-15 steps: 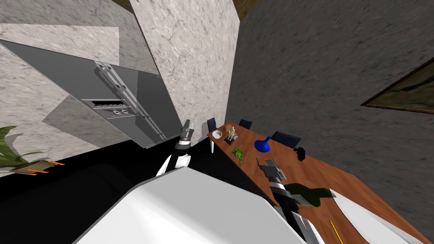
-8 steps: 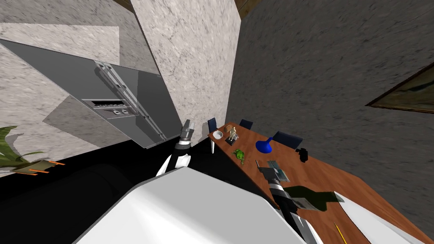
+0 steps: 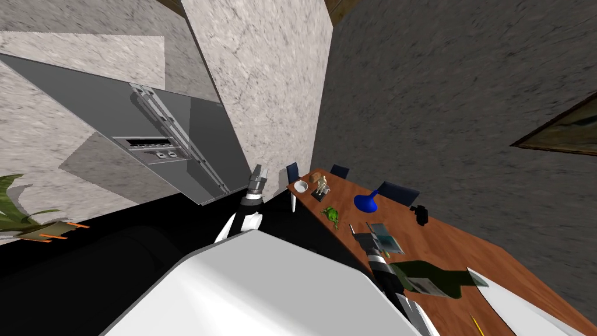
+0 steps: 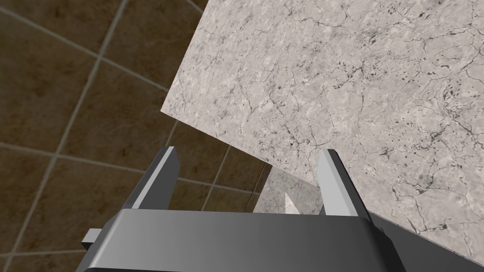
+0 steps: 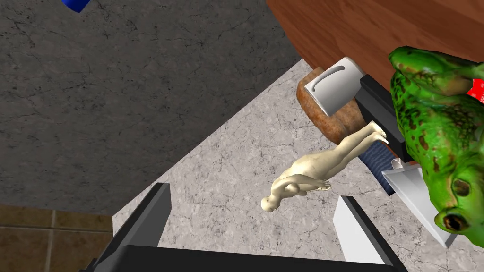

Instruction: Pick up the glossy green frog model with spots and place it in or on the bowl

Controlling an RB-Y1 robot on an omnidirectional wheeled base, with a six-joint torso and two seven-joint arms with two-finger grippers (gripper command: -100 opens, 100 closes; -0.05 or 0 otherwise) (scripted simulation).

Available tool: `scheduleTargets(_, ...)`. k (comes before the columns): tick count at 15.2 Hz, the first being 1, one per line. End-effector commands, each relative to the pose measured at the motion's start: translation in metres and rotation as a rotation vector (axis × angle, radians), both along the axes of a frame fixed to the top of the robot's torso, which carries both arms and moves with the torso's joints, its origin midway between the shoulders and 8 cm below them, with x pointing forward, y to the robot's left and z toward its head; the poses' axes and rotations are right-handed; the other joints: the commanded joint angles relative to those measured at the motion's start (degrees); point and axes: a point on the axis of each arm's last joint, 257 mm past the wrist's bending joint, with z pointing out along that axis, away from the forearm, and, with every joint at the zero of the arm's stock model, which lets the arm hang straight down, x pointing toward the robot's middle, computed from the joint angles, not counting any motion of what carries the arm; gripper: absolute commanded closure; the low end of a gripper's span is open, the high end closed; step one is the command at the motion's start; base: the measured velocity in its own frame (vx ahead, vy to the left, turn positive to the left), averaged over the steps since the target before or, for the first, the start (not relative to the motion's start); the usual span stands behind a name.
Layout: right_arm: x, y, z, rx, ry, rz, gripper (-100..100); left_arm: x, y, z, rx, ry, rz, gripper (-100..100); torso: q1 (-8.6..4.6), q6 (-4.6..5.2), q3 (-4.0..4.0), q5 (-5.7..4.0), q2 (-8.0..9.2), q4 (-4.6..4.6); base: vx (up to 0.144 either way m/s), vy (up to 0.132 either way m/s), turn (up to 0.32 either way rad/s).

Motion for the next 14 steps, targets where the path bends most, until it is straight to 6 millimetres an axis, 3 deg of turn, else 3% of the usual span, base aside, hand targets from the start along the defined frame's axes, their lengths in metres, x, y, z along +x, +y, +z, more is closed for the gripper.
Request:
scheduleTargets(1,-0.003,0.002,-0.009,-0.03,0.016,0.003,-100,0.0,0.0,0.0,0.0,0.0,0.0,0,0.0,0.0,0.0,0.0,0.0,0.0,0.016,0.035,0.002)
scheduleTargets(14,-0.009,0.026,-0.066,-0.207,0.096,0.09,-100,0.0,0.0,0.0,0.0,0.0,0.0,0,0.04,-0.01,-0.02,0.01,-0.04,0.0,0.019,0.042,0.001)
